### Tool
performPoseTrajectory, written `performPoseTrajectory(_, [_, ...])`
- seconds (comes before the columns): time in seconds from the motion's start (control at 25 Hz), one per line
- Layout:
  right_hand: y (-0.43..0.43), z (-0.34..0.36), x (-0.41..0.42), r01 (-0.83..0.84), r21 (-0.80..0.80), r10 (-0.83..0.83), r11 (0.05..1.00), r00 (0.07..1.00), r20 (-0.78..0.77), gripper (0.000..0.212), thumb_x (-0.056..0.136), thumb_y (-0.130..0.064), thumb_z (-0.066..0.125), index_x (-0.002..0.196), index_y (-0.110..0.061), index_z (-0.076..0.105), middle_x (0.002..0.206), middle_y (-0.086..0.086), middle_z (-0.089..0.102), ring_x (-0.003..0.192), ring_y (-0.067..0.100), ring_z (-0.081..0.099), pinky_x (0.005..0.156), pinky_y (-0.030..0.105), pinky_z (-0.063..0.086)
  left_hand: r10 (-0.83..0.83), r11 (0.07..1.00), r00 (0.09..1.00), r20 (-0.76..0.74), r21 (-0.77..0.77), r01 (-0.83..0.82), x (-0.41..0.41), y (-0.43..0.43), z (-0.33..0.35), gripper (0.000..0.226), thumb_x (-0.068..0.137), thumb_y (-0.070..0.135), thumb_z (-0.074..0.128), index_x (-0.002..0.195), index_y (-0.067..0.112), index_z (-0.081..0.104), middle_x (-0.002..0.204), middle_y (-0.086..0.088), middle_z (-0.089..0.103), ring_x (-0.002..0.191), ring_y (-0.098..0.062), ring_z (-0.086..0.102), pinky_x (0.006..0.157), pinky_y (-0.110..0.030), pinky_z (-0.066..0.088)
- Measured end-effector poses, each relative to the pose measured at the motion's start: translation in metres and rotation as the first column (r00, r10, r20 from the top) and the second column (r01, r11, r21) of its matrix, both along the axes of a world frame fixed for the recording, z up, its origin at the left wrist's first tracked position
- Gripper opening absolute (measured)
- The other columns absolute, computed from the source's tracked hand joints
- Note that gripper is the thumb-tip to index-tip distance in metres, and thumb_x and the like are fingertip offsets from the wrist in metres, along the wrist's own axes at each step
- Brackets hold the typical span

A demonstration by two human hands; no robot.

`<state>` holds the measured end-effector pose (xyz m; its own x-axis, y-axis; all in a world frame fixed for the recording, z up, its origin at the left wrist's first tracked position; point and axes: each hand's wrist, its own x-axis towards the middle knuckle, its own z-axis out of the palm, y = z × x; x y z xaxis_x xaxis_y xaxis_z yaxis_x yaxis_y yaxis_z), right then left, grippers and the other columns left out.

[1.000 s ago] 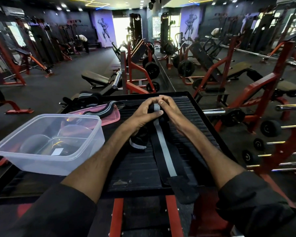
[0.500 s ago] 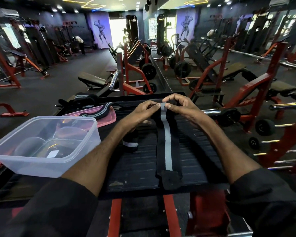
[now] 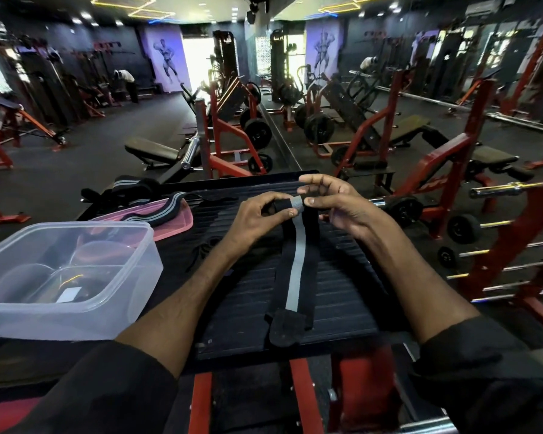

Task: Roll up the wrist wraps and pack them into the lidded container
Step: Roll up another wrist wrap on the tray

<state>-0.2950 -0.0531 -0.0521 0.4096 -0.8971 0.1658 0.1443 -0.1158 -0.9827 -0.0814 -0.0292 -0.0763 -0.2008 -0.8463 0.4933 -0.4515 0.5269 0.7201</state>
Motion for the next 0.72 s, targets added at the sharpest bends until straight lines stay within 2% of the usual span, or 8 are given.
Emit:
performPoseTrajectory(0.12, [0.005, 0.005, 0.005, 0.129, 0.14, -0.13, 0.982, 0.992, -0.001, 0.036, 0.087, -0.016, 0.071, 0.122, -0.025, 0.066, 0.1, -0.003, 0.071, 0.079, 0.008, 0.062, 0.062, 0.025, 0.042, -0.003, 0.999, 1.0, -0.031, -0.035, 0.002, -0.002, -0.003, -0.002, 0.033, 0.082, 0.027, 0.081, 0.113, 0.02, 0.073, 0.108, 0.013, 0.072, 0.104, 0.001, 0.067, 0.094, -0.025, 0.055])
performPoseTrajectory(0.2, [0.009, 0.0, 0.006, 0.141, 0.11, -0.126, 0.984, 0.983, -0.131, 0.027, 0.094, -0.031, 0.064, 0.12, -0.023, 0.065, 0.098, -0.006, 0.07, 0.084, 0.01, 0.063, 0.061, 0.023, 0.047, -0.014, 0.997, 0.999, -0.032, -0.073, 0.011, -0.003, -0.003, -0.002, 0.034, 0.08, 0.026, 0.083, 0.112, 0.019, 0.073, 0.108, 0.013, 0.072, 0.103, 0.001, 0.068, 0.092, -0.024, 0.055])
performPoseTrajectory(0.32, [0.014, -0.011, 0.006, 0.048, 0.064, -0.03, 0.997, 0.964, -0.265, 0.042, 0.102, -0.052, 0.048, 0.125, -0.024, 0.068, 0.12, -0.007, 0.073, 0.111, 0.008, 0.069, 0.093, 0.022, 0.053, 0.016, 0.995, 0.997, -0.078, -0.097, -0.024, -0.006, -0.005, -0.004, 0.033, 0.079, 0.029, 0.083, 0.11, 0.024, 0.073, 0.108, 0.012, 0.073, 0.104, -0.002, 0.069, 0.093, -0.028, 0.055])
performPoseTrajectory(0.4, [0.014, -0.013, 0.006, 0.108, -0.034, -0.113, 0.994, 0.957, -0.266, 0.043, 0.105, -0.046, 0.044, 0.127, -0.017, 0.068, 0.125, -0.002, 0.072, 0.114, 0.007, 0.067, 0.096, 0.021, 0.049, 0.023, 0.997, 0.992, -0.128, -0.075, -0.032, -0.009, -0.006, -0.006, 0.031, 0.079, 0.029, 0.083, 0.109, 0.026, 0.073, 0.107, 0.008, 0.074, 0.102, -0.006, 0.069, 0.093, -0.03, 0.055])
performPoseTrajectory(0.48, [0.013, -0.017, 0.011, 0.242, -0.153, -0.267, 0.958, 0.947, -0.177, 0.036, 0.108, -0.028, 0.045, 0.123, -0.003, 0.067, 0.122, 0.006, 0.07, 0.107, 0.005, 0.066, 0.094, 0.02, 0.046, -0.001, 1.0, 0.972, -0.235, 0.014, 0.004, -0.016, -0.004, -0.007, 0.029, 0.083, 0.027, 0.08, 0.11, 0.022, 0.073, 0.106, -0.002, 0.075, 0.099, -0.008, 0.069, 0.091, -0.028, 0.054])
performPoseTrajectory(0.6, [0.011, -0.022, 0.022, 0.369, -0.179, -0.381, 0.912, 0.923, -0.042, 0.031, 0.107, -0.015, 0.046, 0.124, 0.005, 0.063, 0.119, 0.007, 0.065, 0.104, 0.006, 0.063, 0.095, 0.018, 0.047, -0.046, 0.959, 0.881, -0.471, 0.227, 0.172, -0.033, 0.003, -0.006, 0.029, 0.096, 0.016, 0.066, 0.122, 0.004, 0.065, 0.103, -0.003, 0.072, 0.084, 0.001, 0.066, 0.074, -0.011, 0.049])
performPoseTrajectory(0.64, [0.009, -0.023, 0.024, 0.398, -0.192, -0.414, 0.897, 0.909, -0.05, 0.03, 0.107, -0.015, 0.046, 0.124, 0.003, 0.062, 0.119, 0.006, 0.064, 0.105, 0.007, 0.062, 0.096, 0.019, 0.047, -0.031, 0.938, 0.873, -0.487, 0.288, 0.194, -0.038, 0.005, -0.005, 0.03, 0.099, 0.018, 0.062, 0.125, 0.004, 0.062, 0.107, -0.002, 0.07, 0.087, 0.0, 0.067, 0.073, -0.01, 0.047])
performPoseTrajectory(0.72, [0.004, -0.026, 0.029, 0.418, -0.269, -0.459, 0.867, 0.882, -0.109, 0.03, 0.108, -0.016, 0.043, 0.129, -0.002, 0.059, 0.123, 0.005, 0.061, 0.112, 0.011, 0.059, 0.103, 0.026, 0.045, -0.011, 0.901, 0.898, -0.439, 0.385, 0.199, -0.045, 0.001, -0.006, 0.037, 0.102, 0.028, 0.055, 0.134, 0.01, 0.052, 0.124, -0.002, 0.064, 0.109, -0.009, 0.063, 0.082, -0.015, 0.046])
